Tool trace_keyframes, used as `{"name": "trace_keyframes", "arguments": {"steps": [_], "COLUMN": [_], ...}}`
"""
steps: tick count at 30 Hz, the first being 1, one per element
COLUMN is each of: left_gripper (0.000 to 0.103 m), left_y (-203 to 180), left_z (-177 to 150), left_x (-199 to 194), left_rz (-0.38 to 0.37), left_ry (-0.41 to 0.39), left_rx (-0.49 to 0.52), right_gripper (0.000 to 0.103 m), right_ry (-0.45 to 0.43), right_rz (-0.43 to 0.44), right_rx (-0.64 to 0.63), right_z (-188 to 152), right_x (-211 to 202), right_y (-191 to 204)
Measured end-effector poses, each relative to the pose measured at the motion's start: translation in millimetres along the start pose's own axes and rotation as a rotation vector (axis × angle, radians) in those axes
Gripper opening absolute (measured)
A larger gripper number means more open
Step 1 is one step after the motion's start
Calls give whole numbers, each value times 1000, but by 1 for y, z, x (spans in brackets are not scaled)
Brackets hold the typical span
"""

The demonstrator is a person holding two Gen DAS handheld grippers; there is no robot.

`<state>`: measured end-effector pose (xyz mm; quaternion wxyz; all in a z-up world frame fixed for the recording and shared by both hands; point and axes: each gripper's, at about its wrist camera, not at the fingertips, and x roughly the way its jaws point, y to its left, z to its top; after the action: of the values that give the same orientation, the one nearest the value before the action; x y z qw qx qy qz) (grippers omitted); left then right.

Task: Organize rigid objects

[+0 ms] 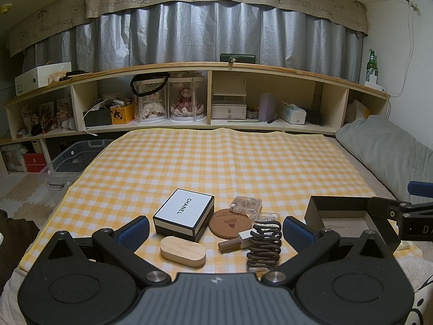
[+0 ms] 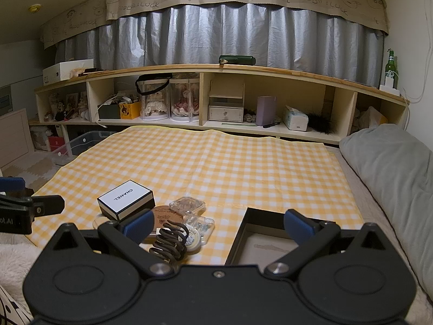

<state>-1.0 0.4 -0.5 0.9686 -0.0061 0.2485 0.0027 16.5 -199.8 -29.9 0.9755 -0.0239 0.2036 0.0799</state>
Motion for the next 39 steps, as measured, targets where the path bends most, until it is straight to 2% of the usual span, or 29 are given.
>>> {"name": "trace_keyframes", "arguments": {"steps": [11, 13, 18, 21, 24, 30, 33, 36, 39], "left_gripper": [103, 103, 103, 103, 103, 103, 103, 103, 103], "left_y": [-3, -5, -5, -6, -7, -3, -5, -6, -1], "left_z": [1, 4, 13, 19, 27, 38, 45, 53, 63], "left_x": [1, 0, 2, 6, 13, 32, 50, 68, 88], "left_rz": [-2, -11, -23, -47, -65, -78, -61, -43, -79], "left_ry": [-15, -26, -65, -77, -83, -90, -92, -93, -92], "left_rx": [-7, -14, -19, -15, -1, -13, 19, 48, 39], "right_gripper": [103, 103, 103, 103, 103, 103, 103, 103, 103], "right_ry": [-4, -11, -31, -24, -52, -69, -31, 74, 178], "right_rz": [4, 12, 13, -47, -105, -154, -199, -224, -274], "right_rx": [7, 29, 142, 199, 230, 274, 302, 382, 445], "right_z": [2, -1, 7, 15, 21, 32, 33, 27, 17], "right_x": [1, 2, 4, 9, 11, 19, 33, 54, 74], "right_y": [2, 4, -18, -32, -47, -81, -103, -131, -157]}}
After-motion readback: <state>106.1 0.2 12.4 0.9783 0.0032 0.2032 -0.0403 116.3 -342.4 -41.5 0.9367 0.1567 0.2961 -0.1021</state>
